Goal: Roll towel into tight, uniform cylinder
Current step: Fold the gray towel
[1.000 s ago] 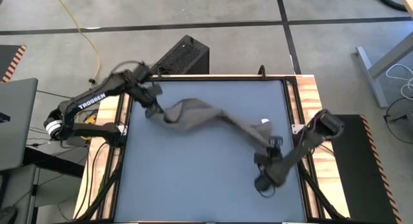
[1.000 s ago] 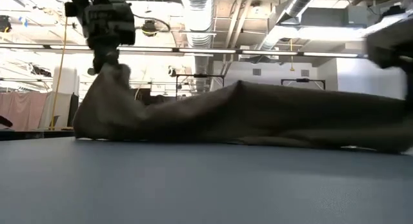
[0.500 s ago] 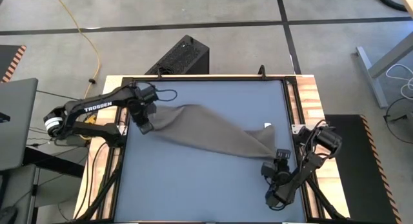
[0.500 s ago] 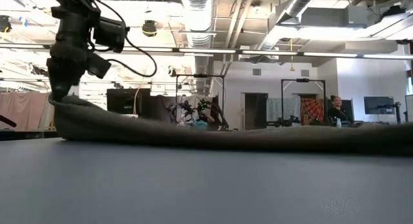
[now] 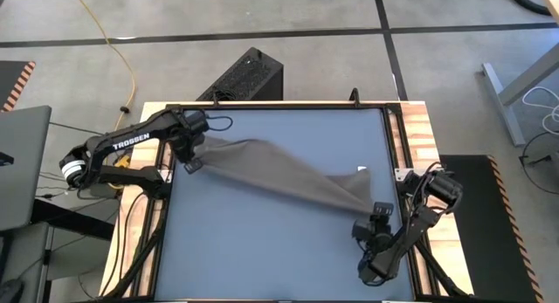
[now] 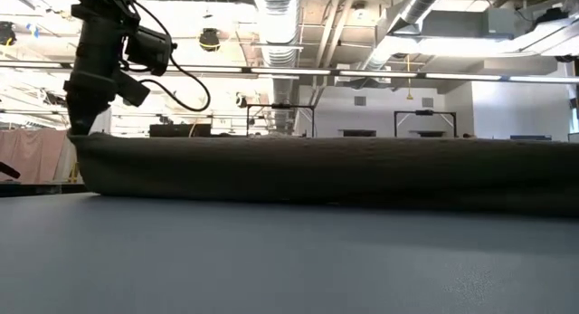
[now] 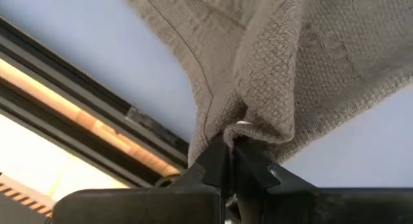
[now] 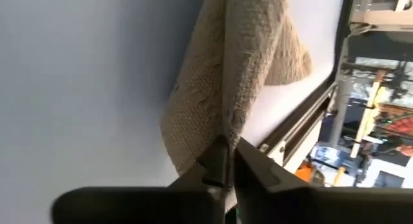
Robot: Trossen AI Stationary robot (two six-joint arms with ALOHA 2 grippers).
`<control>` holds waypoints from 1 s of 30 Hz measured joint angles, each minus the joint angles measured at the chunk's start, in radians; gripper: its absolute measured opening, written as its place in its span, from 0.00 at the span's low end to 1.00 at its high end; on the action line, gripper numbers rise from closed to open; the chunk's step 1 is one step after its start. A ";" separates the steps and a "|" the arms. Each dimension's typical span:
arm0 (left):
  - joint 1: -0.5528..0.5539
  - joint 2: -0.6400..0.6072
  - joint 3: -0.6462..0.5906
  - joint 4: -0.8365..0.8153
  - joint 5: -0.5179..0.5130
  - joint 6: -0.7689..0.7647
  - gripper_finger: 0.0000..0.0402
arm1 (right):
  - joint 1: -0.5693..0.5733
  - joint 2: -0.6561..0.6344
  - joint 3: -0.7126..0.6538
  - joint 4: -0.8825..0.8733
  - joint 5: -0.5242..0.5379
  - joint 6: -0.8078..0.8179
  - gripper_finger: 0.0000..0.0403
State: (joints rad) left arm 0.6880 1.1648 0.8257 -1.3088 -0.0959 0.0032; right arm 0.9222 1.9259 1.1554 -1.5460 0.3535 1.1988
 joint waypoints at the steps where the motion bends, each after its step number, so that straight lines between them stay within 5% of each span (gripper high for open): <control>1: -0.001 0.000 0.000 -0.006 -0.001 0.006 0.04 | -0.005 -0.009 0.007 0.005 0.000 0.004 0.16; 9: -0.001 0.000 0.000 -0.076 -0.042 0.038 0.18 | -0.079 -0.280 0.014 0.106 -0.069 -0.026 0.34; 17: -0.001 0.000 0.000 -0.052 -0.208 -0.023 0.24 | -0.189 -0.607 -0.019 0.171 -0.024 -0.021 0.39; 23: -0.075 -0.036 0.000 0.272 0.336 0.165 0.21 | -0.293 -0.738 -0.197 0.404 0.115 -0.129 0.36; 30: -0.274 0.011 -0.024 0.684 0.451 0.173 0.14 | -0.369 -0.743 -0.484 0.711 0.083 -0.210 0.29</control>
State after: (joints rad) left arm 0.4143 1.1757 0.8013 -0.6245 0.3549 0.1761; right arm 0.5530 1.1831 0.6714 -0.8346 0.4360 0.9889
